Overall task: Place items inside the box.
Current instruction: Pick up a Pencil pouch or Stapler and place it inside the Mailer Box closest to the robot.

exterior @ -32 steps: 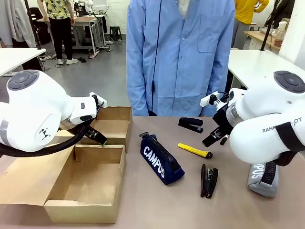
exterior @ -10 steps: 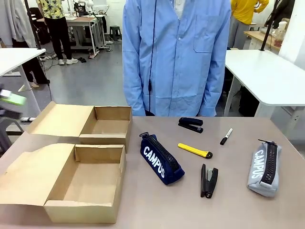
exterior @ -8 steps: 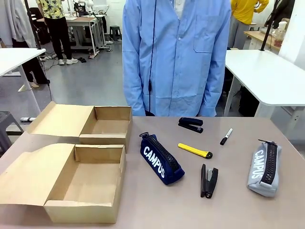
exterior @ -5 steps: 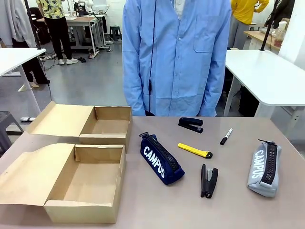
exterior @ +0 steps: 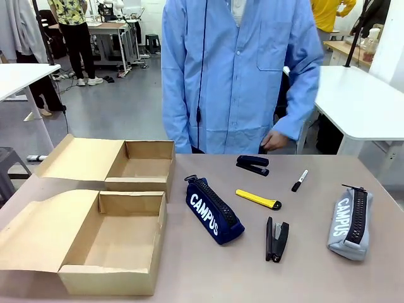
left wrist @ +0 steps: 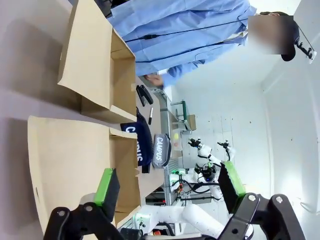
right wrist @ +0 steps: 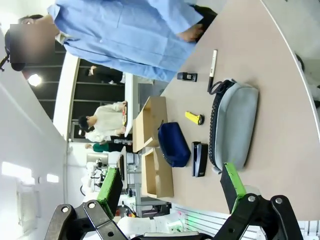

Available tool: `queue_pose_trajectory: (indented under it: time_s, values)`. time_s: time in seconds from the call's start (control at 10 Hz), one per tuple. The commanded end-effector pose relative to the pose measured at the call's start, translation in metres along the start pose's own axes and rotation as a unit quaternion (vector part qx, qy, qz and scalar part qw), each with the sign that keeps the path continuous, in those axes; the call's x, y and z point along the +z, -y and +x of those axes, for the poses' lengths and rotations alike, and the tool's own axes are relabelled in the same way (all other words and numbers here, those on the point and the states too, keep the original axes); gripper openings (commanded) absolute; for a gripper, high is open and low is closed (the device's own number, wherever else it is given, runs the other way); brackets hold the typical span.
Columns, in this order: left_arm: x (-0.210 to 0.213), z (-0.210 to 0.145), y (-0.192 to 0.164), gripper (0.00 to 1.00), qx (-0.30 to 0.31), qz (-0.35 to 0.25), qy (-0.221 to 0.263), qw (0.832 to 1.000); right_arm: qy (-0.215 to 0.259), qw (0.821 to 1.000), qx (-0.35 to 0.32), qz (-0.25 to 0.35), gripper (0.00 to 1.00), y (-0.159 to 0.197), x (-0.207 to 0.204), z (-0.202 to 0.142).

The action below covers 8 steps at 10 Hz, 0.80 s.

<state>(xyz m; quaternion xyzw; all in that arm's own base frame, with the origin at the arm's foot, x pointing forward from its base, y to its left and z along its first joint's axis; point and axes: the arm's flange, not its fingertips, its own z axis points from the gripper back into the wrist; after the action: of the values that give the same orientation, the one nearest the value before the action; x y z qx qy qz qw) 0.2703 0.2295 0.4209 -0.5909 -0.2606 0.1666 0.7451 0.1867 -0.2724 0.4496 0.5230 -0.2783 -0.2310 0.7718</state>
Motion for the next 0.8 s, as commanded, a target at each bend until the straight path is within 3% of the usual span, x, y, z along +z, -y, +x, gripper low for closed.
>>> queue_pose_trajectory:
  time_s: [0.0,0.1,0.2,0.4,0.5,0.6,0.7]
  values:
    - [0.002,-0.001,-0.001,1.00,-0.012,-0.001,-0.003,1.000,0.006,1.000,0.014,0.008,1.00,0.001,0.000,0.001]
    - [0.002,-0.001,-0.001,1.00,-0.012,-0.001,-0.003,1.000,0.000,1.000,0.000,0.000,1.00,0.000,0.000,0.000]
    - [0.002,-0.001,-0.001,1.00,-0.012,-0.001,-0.003,1.000,-0.009,0.998,0.041,-0.045,1.00,-0.027,-0.033,-0.014]
    - [0.002,-0.001,-0.001,1.00,-0.012,-0.001,-0.003,1.000,-0.076,0.986,0.116,-0.096,1.00,-0.061,-0.082,-0.031]
    - [0.002,-0.001,-0.001,1.00,-0.012,-0.001,-0.003,1.000,-0.048,0.993,0.074,-0.081,1.00,-0.053,-0.062,-0.015]
    - [0.002,-0.001,-0.001,1.00,-0.012,-0.001,-0.003,1.000,-0.023,0.997,0.058,-0.052,1.00,-0.038,-0.020,-0.011]
    - [0.002,-0.001,-0.001,1.00,-0.012,-0.001,-0.003,1.000,0.005,0.997,0.047,-0.060,1.00,-0.020,0.024,-0.019]
